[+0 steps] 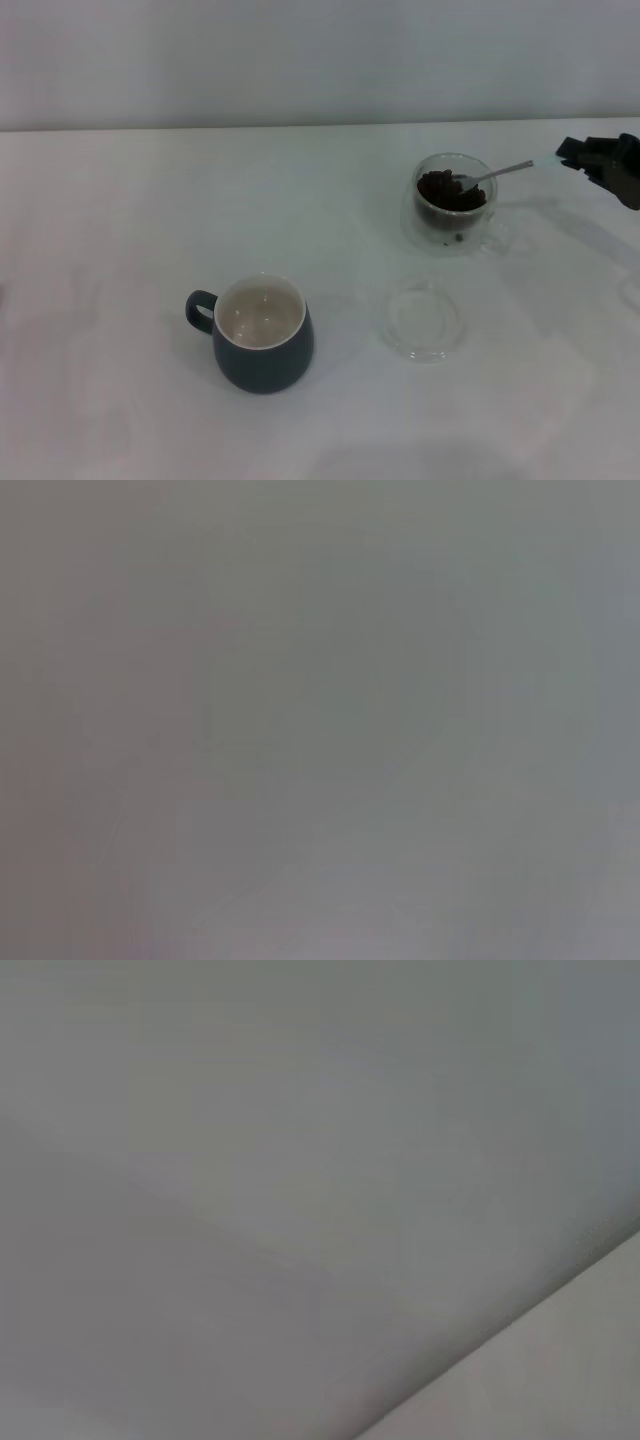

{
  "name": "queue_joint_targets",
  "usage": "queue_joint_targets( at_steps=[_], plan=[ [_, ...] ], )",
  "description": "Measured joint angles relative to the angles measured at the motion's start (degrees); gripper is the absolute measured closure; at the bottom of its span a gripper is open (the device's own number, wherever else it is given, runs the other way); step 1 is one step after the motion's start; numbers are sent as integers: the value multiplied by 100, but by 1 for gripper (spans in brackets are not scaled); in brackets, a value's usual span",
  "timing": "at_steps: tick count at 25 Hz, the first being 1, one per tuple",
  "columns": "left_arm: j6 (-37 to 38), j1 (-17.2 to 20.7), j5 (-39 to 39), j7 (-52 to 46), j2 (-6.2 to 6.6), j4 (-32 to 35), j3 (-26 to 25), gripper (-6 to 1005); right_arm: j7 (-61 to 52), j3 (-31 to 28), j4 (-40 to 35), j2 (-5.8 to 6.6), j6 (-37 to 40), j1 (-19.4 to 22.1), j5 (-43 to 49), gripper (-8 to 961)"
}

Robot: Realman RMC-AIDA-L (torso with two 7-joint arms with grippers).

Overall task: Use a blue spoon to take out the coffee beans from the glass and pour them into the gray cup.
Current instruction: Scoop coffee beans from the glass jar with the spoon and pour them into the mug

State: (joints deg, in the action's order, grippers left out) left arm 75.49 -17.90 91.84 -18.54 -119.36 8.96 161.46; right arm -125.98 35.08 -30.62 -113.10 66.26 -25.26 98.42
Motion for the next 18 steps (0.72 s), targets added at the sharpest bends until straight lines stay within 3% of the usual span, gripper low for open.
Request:
queue_joint_targets(
  at_steps=[9, 18],
  plan=[
    [-6, 41, 0, 0, 0, 1, 0, 212, 23, -162, 134, 3, 54, 50, -158, 761],
    [-8, 50, 0, 0, 0, 7, 0, 211, 95, -168, 405, 119, 388, 71, -430, 758]
  ],
)
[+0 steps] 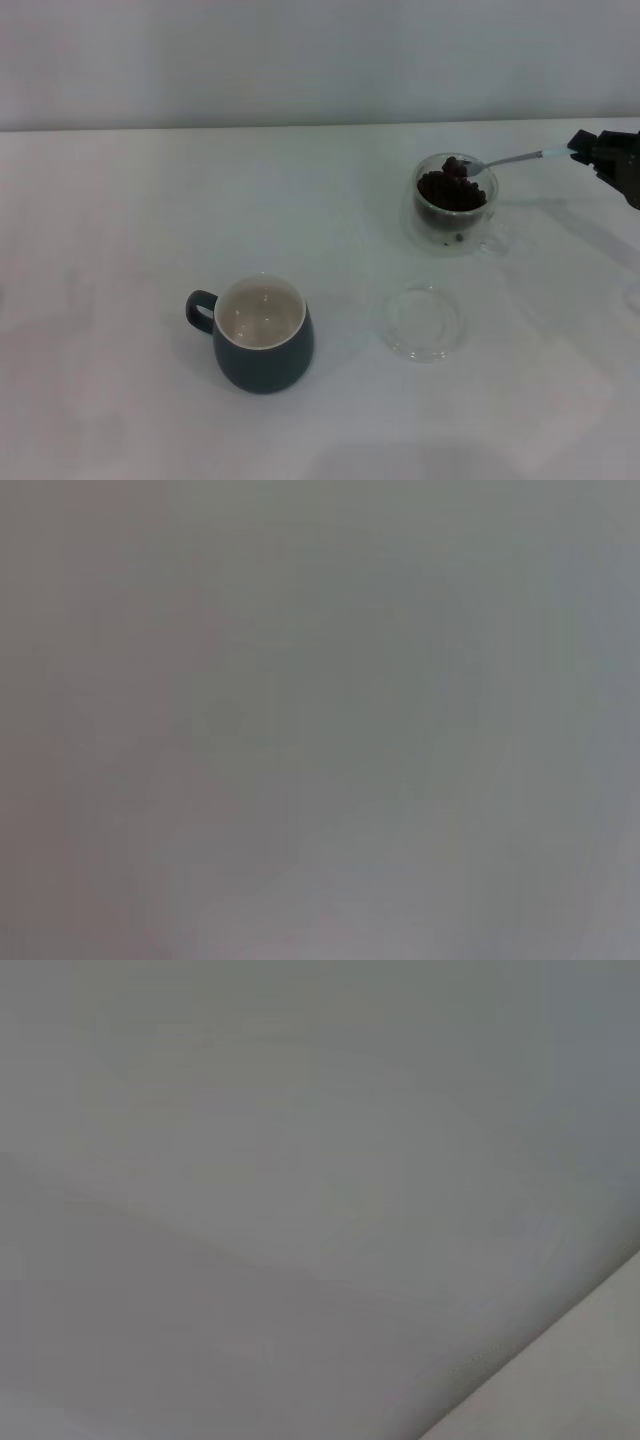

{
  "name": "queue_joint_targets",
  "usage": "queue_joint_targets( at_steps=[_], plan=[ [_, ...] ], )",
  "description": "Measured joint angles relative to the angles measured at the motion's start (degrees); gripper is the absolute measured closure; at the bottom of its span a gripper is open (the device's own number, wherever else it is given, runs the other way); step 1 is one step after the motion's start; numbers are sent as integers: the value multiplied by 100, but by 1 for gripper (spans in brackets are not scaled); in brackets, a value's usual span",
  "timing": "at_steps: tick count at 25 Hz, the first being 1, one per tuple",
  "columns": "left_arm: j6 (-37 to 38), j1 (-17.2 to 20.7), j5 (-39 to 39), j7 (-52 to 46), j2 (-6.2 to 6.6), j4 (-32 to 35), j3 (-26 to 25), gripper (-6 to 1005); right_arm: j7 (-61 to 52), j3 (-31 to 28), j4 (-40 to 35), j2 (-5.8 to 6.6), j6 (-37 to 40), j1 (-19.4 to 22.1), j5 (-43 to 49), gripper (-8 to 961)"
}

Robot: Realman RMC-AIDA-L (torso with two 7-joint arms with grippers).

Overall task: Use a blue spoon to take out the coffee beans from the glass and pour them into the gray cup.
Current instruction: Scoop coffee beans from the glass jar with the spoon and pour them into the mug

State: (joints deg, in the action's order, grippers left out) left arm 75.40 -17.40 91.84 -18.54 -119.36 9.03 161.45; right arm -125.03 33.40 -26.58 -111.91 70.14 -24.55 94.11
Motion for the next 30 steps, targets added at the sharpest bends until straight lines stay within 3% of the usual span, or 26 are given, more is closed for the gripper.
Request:
queue_joint_targets(
  at_steps=[9, 20, 30],
  plan=[
    [5, -10, 0, 0, 0, 3, 0, 211, 3, 160, 3, -40, 633, -31, 72, 756],
    [0, -12, -5, 0, 0, 12, 5, 210, 0, 1071, -72, -263, 1003, -520, 75, 752],
    [-1, -9, -18, 0, 0, 20, 25, 210, 311, 1911, -205, -319, 1015, -845, 46, 750]
  ],
)
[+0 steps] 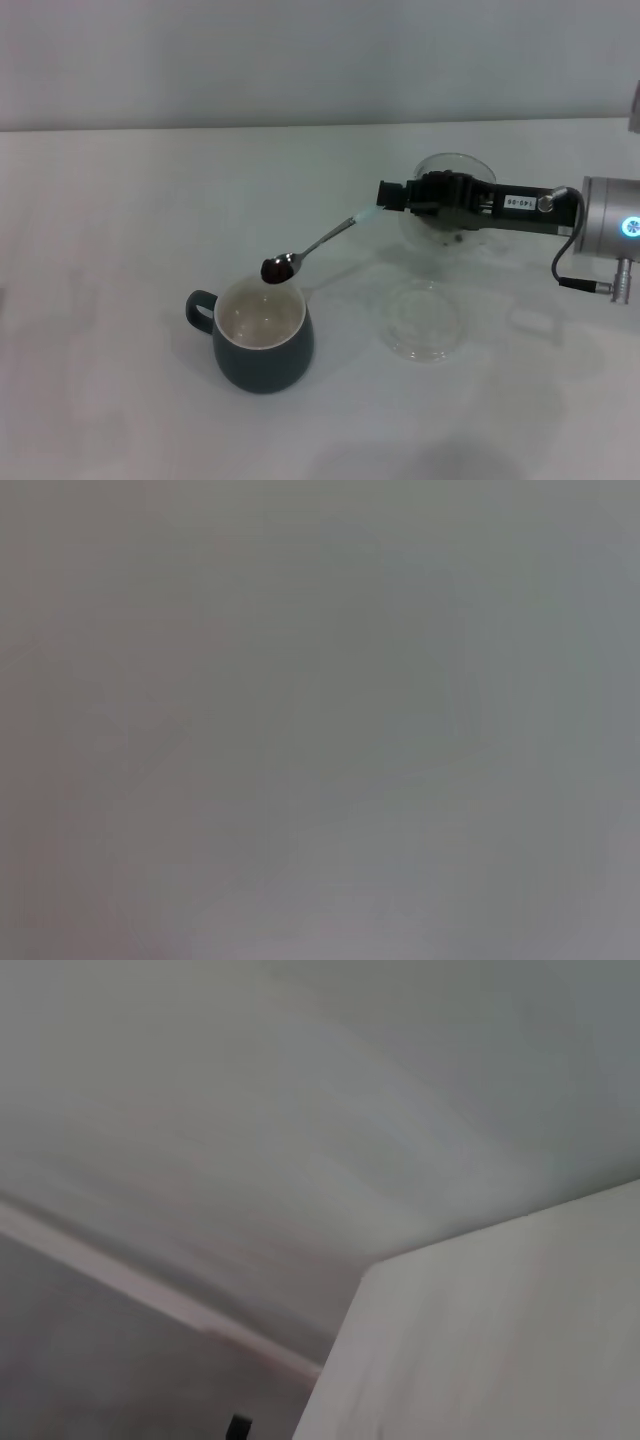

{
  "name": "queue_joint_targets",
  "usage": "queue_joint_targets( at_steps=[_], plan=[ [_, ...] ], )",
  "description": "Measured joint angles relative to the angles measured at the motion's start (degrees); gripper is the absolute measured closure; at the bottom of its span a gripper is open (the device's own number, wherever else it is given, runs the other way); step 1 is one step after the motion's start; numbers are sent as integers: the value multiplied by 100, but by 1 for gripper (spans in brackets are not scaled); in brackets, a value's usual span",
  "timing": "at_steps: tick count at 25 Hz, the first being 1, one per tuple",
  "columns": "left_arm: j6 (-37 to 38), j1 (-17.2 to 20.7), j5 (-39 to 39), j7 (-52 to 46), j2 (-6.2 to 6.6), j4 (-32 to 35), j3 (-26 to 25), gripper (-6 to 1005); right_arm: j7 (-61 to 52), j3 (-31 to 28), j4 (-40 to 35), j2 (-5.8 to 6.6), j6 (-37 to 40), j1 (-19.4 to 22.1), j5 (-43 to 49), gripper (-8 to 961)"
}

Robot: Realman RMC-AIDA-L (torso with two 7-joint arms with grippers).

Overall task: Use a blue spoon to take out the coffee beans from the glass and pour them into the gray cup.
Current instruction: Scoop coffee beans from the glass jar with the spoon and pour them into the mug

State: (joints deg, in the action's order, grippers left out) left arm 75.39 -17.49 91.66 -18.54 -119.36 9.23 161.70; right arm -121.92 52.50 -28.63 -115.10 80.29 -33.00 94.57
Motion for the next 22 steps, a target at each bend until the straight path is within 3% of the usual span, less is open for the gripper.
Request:
queue_joint_targets(
  at_steps=[9, 22],
  plan=[
    [-107, -101, -56, 17, 9, -29, 33, 211, 501, 562, -324, -29, 55, -50, -21, 747],
    [-239, -336, -479, 53, 19, -191, 46, 211, 2141, 1101, -881, -46, 49, 55, -40, 743]
  ],
)
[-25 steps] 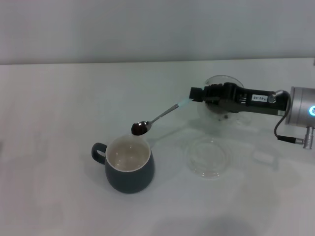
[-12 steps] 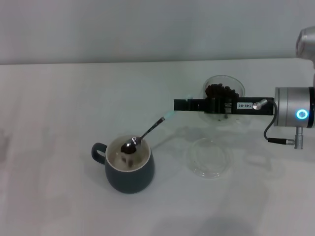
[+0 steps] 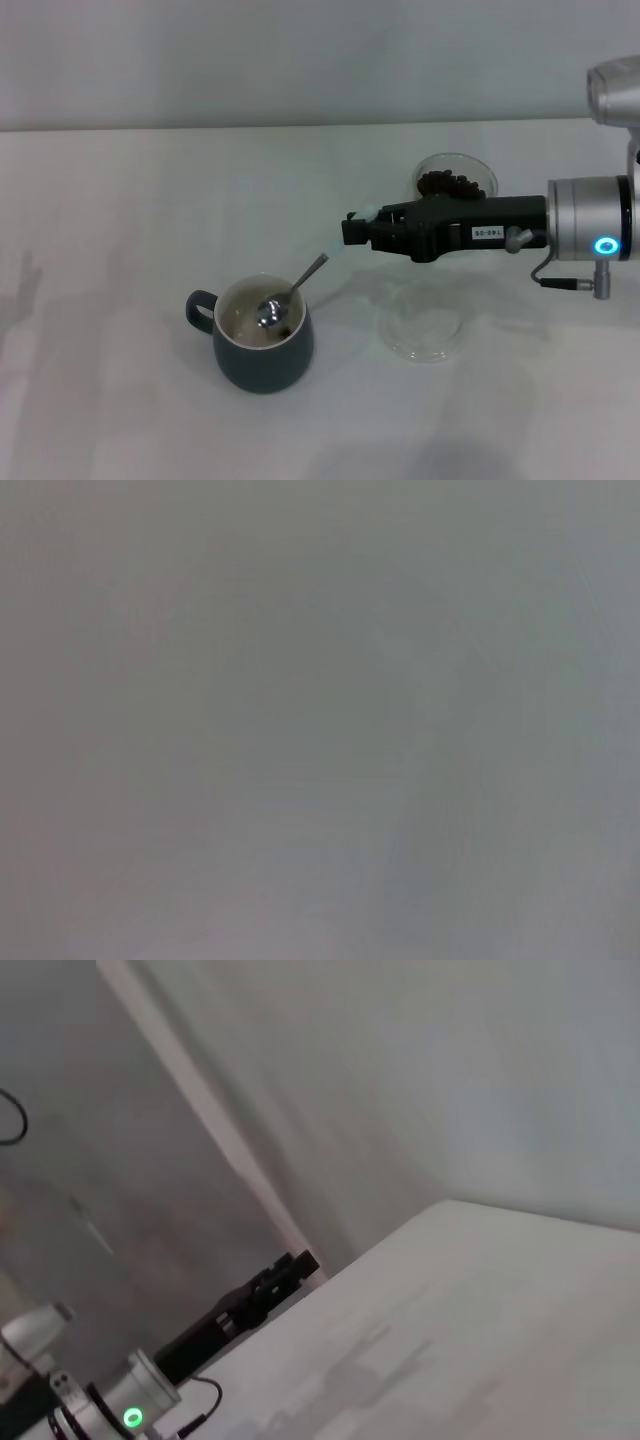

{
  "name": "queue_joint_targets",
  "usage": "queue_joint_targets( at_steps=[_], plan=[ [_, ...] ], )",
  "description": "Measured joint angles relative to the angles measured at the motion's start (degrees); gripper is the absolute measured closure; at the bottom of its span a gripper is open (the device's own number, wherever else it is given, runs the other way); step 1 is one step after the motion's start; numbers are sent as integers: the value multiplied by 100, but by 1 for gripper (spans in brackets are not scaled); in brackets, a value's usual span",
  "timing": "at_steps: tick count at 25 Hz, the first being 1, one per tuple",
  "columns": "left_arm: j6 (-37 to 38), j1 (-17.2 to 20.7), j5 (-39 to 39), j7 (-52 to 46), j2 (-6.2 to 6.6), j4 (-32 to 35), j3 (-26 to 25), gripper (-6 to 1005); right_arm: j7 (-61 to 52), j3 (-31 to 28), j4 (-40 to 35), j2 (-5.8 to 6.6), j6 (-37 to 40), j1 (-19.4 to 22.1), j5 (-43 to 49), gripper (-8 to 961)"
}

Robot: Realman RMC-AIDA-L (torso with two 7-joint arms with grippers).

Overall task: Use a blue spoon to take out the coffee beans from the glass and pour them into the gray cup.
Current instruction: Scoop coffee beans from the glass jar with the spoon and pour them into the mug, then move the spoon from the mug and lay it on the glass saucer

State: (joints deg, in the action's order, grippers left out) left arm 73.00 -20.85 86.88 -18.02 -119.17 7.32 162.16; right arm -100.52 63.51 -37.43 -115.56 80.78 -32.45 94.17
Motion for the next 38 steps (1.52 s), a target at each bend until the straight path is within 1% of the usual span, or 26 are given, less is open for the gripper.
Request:
queue_joint_targets(
  at_steps=[3, 7, 9, 11, 13, 14, 17, 19, 20, 22, 24, 26, 32, 38],
  plan=[
    [-10, -16, -1, 0, -1, -2, -6, 211, 75, 4, -105, 4, 93, 101, -100, 742],
    [-73, -65, -33, 0, 8, -3, -5, 211, 107, -175, -168, 58, 313, 325, -499, 741],
    [-112, -89, -77, 0, 7, -3, -3, 211, 138, -477, -173, 79, 554, 443, -635, 741],
    [-143, -126, -114, 0, 3, -3, -2, 211, 174, -944, -172, 97, 960, 563, -677, 740],
    [-165, -165, -142, 0, 2, -2, 0, 212, 208, -1408, -142, 151, 1349, 670, -676, 740],
    [-184, -184, -151, 0, 3, -3, 0, 212, 214, -1600, -125, 196, 1471, 730, -672, 739],
    [-208, -225, -162, 0, 4, -2, 0, 212, 192, -2027, -45, 341, 1512, 916, -672, 738],
    [-215, -232, -163, 0, 4, -2, 0, 212, 181, -2294, 140, 471, 1445, 996, -646, 738],
    [-218, -232, -163, 0, 2, -2, 0, 212, 181, -2362, 227, 532, 1414, 1009, -638, 738],
    [-222, -233, -163, 1, -1, -2, 0, 211, 180, -2462, 500, 695, 1324, 1033, -626, 737],
    [-226, -234, -162, 0, -1, -2, 0, 210, 170, -2469, 706, 796, 1222, 1044, -621, 736],
    [-228, -242, -161, 0, -1, -3, -1, 210, 169, -2467, 867, 862, 1071, 1062, -613, 736],
    [-264, -295, -158, -9, -3, 1, -1, 211, 182, -2449, 996, 884, 685, 1092, -436, 734],
    [-235, -276, -162, -18, -9, 35, 0, 211, 142, -2408, 1001, 845, 453, 1053, -147, 732]
  ],
)
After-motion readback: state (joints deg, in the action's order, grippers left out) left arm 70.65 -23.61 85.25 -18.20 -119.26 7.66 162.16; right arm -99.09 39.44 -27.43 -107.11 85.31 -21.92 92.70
